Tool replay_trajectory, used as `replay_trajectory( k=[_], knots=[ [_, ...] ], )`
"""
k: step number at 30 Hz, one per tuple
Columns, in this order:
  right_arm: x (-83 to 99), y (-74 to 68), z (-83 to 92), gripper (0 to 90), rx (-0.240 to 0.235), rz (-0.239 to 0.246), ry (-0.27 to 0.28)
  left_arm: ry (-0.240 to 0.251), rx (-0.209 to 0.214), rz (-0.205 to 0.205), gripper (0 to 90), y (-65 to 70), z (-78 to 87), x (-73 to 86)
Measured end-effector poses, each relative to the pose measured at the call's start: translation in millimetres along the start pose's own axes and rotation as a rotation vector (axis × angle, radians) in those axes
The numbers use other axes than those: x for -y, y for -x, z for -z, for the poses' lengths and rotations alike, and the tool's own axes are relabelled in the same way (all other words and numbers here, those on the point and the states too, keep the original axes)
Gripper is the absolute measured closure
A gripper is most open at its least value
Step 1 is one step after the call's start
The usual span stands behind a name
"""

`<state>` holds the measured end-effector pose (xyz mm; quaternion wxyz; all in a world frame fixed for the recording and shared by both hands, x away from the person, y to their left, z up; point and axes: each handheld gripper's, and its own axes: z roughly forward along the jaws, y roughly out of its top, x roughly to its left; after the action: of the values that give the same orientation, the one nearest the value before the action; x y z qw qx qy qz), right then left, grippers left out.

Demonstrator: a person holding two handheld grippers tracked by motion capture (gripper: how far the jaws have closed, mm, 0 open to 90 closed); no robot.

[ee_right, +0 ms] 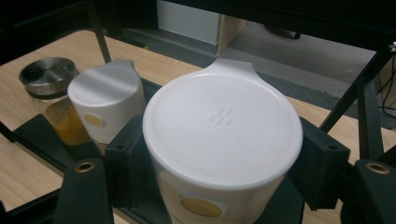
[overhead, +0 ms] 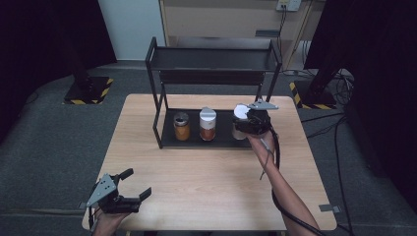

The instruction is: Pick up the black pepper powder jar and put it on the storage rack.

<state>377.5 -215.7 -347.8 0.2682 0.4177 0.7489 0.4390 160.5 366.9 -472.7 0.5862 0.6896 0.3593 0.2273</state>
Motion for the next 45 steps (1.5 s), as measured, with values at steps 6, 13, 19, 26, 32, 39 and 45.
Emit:
replay_trajectory(
  k=[6,13,19,26,32,39,45],
  knots=[
    [3.9,2.1,-10.0,30.8,0.015,-0.015,-0.004,-0.001,0.0,0.0,0.0,0.0,-0.2,0.0],
    [9.5,4.0,-22.9,30.8,0.022,-0.016,-0.011,-0.001,0.001,0.002,0.0,-0.2,-0.5,0.2],
    [17.7,6.4,-32.4,30.8,0.013,-0.006,0.005,0.0,0.001,0.003,0.0,-0.4,-0.5,0.4],
    [22.0,4.2,-41.0,30.8,0.009,0.004,0.004,0.001,0.0,0.007,0.0,-0.5,-0.5,0.6],
    [25.5,3.5,-47.3,30.8,0.006,-0.003,-0.004,0.0,0.0,0.007,0.0,-0.5,-0.6,0.6],
    [26.0,3.6,-50.3,30.8,0.003,-0.003,-0.008,-0.001,0.0,0.007,0.0,-0.6,-0.7,0.7],
    [26.6,3.3,-52.5,30.8,0.001,-0.007,-0.016,0.0,0.001,0.007,0.0,-0.7,-0.6,0.7]
  ],
)
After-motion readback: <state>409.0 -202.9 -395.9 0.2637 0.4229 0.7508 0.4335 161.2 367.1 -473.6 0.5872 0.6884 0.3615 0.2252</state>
